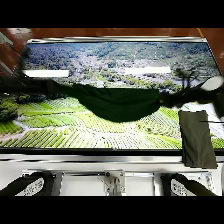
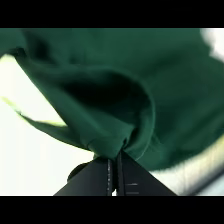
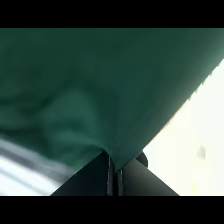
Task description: Fold the shirts.
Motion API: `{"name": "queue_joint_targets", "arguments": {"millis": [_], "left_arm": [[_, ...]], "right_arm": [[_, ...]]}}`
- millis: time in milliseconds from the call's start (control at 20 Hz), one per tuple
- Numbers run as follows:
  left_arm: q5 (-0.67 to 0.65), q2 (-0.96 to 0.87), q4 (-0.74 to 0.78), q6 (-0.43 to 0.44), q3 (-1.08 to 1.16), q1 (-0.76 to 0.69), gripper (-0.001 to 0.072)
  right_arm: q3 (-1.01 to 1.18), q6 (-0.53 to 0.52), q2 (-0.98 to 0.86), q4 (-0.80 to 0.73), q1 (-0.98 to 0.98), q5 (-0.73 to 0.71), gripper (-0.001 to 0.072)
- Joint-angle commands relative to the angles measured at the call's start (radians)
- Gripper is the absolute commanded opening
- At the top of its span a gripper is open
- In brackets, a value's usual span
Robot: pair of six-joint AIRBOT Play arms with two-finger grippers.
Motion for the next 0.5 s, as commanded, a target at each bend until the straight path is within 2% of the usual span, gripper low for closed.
{"name": "queue_joint_targets", "arguments": {"millis": [0,50,200,350,450], "left_arm": [[0.048,0.144,0.001,-0.01,0.32,0.036,0.003],[0.084,0.179,0.008,-0.022,0.412,0.042,0.003],[0.183,0.264,0.088,-0.086,0.596,0.047,0.003],[0.19,0.349,0.251,-0.17,0.648,0.047,0.0031],[0.142,0.394,0.35,-0.21,0.648,0.047,0.0031]], "right_arm": [[0.355,0.084,0.19,0.006,0.0,-0.11,0.0064],[0.456,0.148,0.227,0.0,0.001,-0.161,0.0064],[0.683,0.185,0.29,-0.003,0.0,-0.217,0.0064],[0.763,0.273,0.34,-0.042,0.0,-0.19,0.0064],[0.762,0.321,0.363,-0.069,0.0,-0.114,0.0064]]}}
